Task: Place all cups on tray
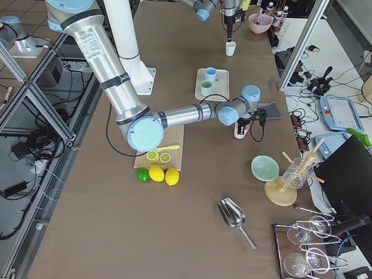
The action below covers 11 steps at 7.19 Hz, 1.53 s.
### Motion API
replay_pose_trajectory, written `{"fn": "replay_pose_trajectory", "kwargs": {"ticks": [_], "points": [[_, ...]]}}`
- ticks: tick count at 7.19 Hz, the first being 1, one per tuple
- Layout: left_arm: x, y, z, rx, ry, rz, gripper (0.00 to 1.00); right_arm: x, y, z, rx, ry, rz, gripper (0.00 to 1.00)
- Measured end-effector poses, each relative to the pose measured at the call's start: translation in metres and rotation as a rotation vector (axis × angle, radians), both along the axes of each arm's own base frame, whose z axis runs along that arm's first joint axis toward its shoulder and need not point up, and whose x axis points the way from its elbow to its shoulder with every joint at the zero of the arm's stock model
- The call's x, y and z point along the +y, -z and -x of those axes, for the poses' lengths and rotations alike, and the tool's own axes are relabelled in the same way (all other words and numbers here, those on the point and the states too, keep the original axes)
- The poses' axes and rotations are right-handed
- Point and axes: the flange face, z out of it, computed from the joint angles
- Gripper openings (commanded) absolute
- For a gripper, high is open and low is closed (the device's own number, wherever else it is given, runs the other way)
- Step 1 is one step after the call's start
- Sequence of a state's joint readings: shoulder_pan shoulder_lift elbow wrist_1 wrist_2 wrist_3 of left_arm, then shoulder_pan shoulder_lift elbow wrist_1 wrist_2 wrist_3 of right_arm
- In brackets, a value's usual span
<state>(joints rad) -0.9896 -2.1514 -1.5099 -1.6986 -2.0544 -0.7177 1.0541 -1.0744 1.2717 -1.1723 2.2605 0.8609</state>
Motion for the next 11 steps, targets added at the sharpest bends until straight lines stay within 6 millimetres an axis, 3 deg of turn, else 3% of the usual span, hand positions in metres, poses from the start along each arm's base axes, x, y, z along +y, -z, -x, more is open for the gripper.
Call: {"fn": "replay_pose_trajectory", "kwargs": {"ticks": [2, 3, 5, 6, 7, 9, 10, 11], "points": [[-0.035, -0.063, 0.023, -0.021, -0.009, 0.012, 0.93, 0.013, 0.044, 0.017, -0.057, 0.031, -0.040, 0.00], [-0.039, -0.079, 0.022, -0.009, -0.016, 0.013, 0.92, 0.024, 0.070, 0.037, -0.084, 0.057, -0.064, 0.00], [-0.032, -0.091, 0.008, 0.007, -0.046, 0.018, 0.74, 0.055, 0.120, 0.096, -0.135, 0.108, -0.083, 0.00], [-0.025, -0.095, -0.002, 0.010, -0.064, 0.018, 0.21, 0.066, 0.137, 0.118, -0.145, 0.119, -0.086, 0.00], [-0.017, -0.100, -0.013, 0.013, -0.080, 0.018, 0.00, 0.076, 0.146, 0.138, -0.143, 0.123, -0.090, 0.00], [-0.008, -0.092, -0.029, 0.025, -0.093, 0.017, 0.00, 0.090, 0.155, 0.163, -0.137, 0.131, -0.098, 0.00], [-0.008, -0.067, -0.034, 0.055, -0.094, 0.020, 0.00, 0.095, 0.160, 0.172, -0.139, 0.135, -0.097, 0.91], [-0.007, -0.026, -0.045, 0.113, -0.083, 0.055, 0.00, 0.098, 0.165, 0.181, -0.138, 0.127, -0.091, 1.00]]}}
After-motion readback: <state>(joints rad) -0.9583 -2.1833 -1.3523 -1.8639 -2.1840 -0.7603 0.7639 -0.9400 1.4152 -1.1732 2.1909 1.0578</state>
